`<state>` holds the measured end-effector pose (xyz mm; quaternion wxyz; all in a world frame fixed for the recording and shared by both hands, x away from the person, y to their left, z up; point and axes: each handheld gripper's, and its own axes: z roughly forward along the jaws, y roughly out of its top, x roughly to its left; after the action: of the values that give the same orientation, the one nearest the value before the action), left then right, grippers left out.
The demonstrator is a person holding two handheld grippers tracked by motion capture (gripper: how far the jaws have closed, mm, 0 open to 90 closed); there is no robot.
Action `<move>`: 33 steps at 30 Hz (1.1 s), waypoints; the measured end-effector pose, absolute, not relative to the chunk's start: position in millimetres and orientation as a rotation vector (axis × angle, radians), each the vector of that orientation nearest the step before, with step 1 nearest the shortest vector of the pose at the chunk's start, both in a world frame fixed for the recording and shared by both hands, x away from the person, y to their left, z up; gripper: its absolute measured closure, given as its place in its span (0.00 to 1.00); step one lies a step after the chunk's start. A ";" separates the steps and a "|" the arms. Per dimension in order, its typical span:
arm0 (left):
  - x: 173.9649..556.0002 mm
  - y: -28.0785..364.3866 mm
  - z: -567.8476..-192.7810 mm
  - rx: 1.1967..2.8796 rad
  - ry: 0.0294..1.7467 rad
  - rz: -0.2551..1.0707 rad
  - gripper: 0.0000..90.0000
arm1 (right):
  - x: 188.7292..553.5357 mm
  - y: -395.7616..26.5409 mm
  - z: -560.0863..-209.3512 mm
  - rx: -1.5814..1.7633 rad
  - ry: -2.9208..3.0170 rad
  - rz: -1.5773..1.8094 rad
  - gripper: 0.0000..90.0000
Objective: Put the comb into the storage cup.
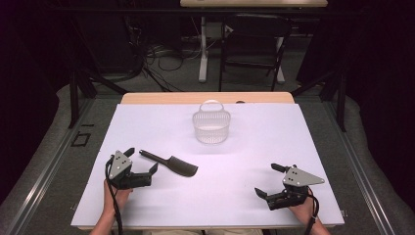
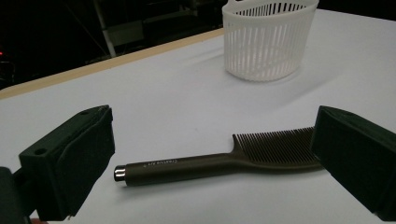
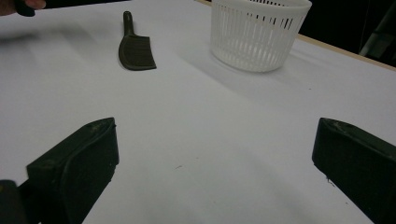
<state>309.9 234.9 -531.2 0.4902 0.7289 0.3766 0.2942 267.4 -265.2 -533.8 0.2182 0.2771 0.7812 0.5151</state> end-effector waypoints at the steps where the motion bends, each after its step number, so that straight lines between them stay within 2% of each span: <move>1: 310.7 234.9 -530.6 1.771 0.920 0.718 0.00 | 267.2 -265.5 -533.8 0.767 2.164 1.424 0.00; 33: 352.5 233.2 -529.3 1.810 1.004 0.703 0.00 | 266.6 -263.2 -533.5 0.759 2.174 1.421 0.01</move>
<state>352.5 233.2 -529.3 0.4599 0.7353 0.4078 0.2856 266.6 -263.2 -533.5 0.2160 0.2739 0.7845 0.5127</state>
